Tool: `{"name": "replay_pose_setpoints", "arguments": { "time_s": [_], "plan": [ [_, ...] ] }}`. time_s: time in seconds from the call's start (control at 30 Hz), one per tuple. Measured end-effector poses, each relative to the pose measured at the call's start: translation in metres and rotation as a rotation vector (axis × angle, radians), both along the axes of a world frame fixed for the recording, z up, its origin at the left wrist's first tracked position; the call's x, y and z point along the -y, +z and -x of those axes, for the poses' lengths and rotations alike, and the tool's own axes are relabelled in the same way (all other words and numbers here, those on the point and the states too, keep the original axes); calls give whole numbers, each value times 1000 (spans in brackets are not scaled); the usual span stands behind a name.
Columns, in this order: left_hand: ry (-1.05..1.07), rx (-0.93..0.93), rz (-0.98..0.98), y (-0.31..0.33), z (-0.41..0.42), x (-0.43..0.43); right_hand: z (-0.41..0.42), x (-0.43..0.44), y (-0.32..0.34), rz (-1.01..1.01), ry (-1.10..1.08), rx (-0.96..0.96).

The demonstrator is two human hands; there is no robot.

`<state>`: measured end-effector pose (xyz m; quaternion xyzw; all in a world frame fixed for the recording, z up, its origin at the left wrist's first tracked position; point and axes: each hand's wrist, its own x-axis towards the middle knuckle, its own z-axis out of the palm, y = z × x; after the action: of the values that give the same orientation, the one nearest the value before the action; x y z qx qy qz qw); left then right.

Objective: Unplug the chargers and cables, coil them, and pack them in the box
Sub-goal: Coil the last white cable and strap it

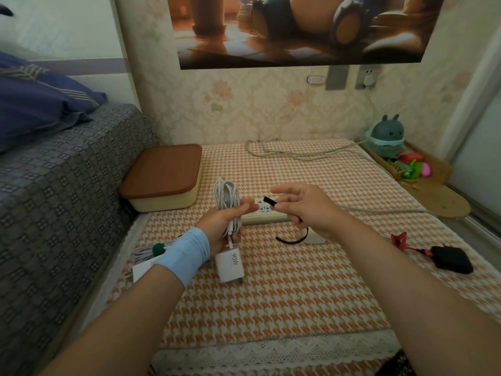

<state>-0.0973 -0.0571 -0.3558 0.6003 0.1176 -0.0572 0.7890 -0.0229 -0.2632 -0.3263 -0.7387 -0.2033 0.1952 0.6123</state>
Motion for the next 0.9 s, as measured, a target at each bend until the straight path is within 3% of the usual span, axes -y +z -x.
{"name": "replay_pose_setpoints", "arguments": {
  "time_s": [0.2,0.5,0.6,0.7,0.9],
  "plan": [
    [-32,34,-13,8,6,4,6,-11,-4,-18,61,-72],
    [72,0,-109,8,3,8,15,-17,-4,212,-4,-7],
    [145,-22,-101,6,1,8,14,-17,1,189,-53,59],
    [198,-41,-120,4,-2,6,17,-19,6,35,-16,57],
    [157,-53,-485,9,-9,21,39,-37,13,31,60,107]
  ]
}}
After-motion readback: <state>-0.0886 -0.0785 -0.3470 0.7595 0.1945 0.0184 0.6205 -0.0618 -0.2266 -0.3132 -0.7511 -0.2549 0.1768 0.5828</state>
